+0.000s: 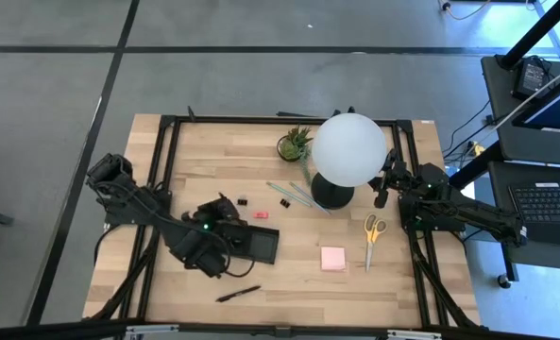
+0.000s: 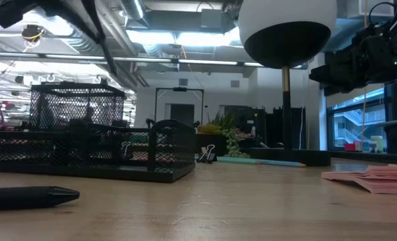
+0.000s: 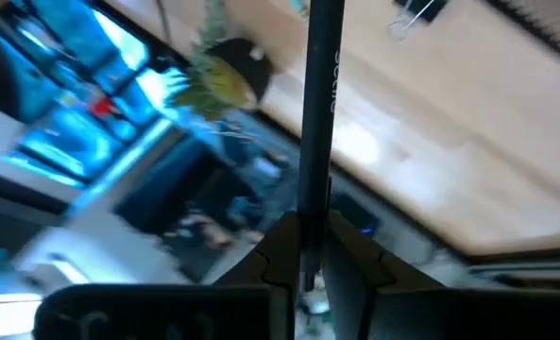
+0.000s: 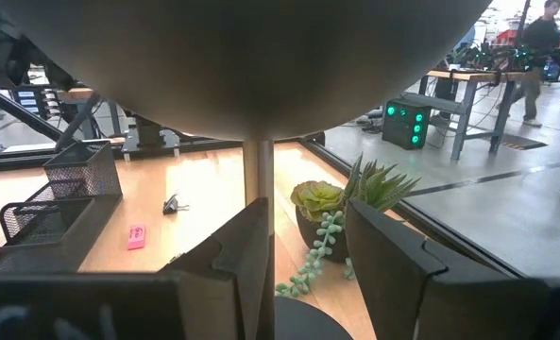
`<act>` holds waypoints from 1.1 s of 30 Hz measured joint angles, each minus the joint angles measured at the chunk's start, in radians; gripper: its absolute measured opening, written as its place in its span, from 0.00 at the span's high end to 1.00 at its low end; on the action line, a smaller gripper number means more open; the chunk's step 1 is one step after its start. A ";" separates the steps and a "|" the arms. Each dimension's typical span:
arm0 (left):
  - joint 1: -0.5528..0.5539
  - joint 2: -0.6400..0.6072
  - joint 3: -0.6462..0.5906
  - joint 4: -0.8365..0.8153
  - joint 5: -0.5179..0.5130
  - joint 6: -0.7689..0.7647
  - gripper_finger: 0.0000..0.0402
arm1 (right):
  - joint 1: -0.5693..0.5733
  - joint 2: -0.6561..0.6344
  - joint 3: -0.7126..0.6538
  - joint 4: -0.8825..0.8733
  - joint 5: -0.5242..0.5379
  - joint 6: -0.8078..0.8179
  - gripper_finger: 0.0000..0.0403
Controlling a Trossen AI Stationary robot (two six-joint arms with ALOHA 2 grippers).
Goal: Pick and place office supplies into organizer
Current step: Put the top black pen into the desk organizer
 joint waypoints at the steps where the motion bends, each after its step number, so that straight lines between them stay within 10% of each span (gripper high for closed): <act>1: -0.005 0.000 0.000 0.000 -0.016 0.014 0.93 | 0.000 0.000 0.000 0.000 0.000 0.000 0.64; 33: -0.134 0.028 -0.178 0.101 -0.139 0.029 0.93 | 0.000 0.000 0.000 0.000 0.000 0.003 0.64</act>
